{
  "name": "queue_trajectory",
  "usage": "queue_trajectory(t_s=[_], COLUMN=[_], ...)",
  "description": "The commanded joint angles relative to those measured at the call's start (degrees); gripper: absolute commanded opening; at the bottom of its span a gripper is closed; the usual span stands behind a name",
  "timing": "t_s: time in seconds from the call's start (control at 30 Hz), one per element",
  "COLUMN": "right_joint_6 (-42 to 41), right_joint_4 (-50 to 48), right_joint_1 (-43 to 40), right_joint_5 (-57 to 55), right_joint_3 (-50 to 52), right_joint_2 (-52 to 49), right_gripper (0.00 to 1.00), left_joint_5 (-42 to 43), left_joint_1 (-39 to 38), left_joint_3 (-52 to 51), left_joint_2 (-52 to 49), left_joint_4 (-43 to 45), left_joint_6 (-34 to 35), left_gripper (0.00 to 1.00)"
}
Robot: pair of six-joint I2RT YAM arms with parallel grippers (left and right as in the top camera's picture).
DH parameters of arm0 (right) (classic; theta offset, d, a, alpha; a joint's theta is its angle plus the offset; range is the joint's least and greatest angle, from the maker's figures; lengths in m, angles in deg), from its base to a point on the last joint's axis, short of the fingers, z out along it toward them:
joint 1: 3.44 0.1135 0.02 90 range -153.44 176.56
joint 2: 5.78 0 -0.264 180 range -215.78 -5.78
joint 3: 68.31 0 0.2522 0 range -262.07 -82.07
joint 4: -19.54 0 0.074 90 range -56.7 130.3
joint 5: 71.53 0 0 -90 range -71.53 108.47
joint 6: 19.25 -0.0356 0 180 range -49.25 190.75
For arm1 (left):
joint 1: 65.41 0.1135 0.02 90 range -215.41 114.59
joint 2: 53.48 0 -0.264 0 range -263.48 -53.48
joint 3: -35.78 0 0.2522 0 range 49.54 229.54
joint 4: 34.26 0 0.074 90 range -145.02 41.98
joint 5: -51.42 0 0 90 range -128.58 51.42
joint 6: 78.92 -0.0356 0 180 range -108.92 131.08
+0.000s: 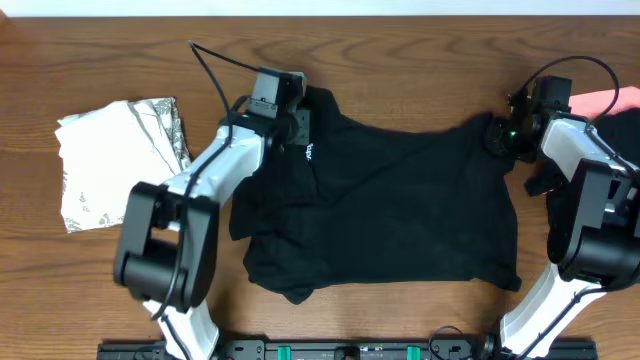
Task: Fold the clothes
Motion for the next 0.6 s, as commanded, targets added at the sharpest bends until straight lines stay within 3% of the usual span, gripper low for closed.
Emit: queue_trajectory(t_s=[0.0, 0.2, 0.57], right_joint_6=[0.5, 0.4, 0.2], right_joint_4=[-0.5, -7.5, -32.3], right_joint_1=[0.5, 0.5, 0.5], right_joint_5=[-1.3, -2.5, -2.6], right_joint_3=[1.3, 1.3, 1.3], right_joint_2=[-4.2, -4.3, -11.3], right_gripper=[0.09, 0.09, 0.07], left_joint_5=[-0.5, -0.5, -0.5], left_joint_1=[-0.1, 0.1, 0.2], left_joint_3=[-0.1, -0.1, -0.1], left_joint_2=[-3.9, -10.8, -12.3], left_joint_4=[2.6, 5.4, 13.0], left_joint_6=[-0.1, -0.1, 0.0], left_gripper=[0.29, 0.29, 0.29])
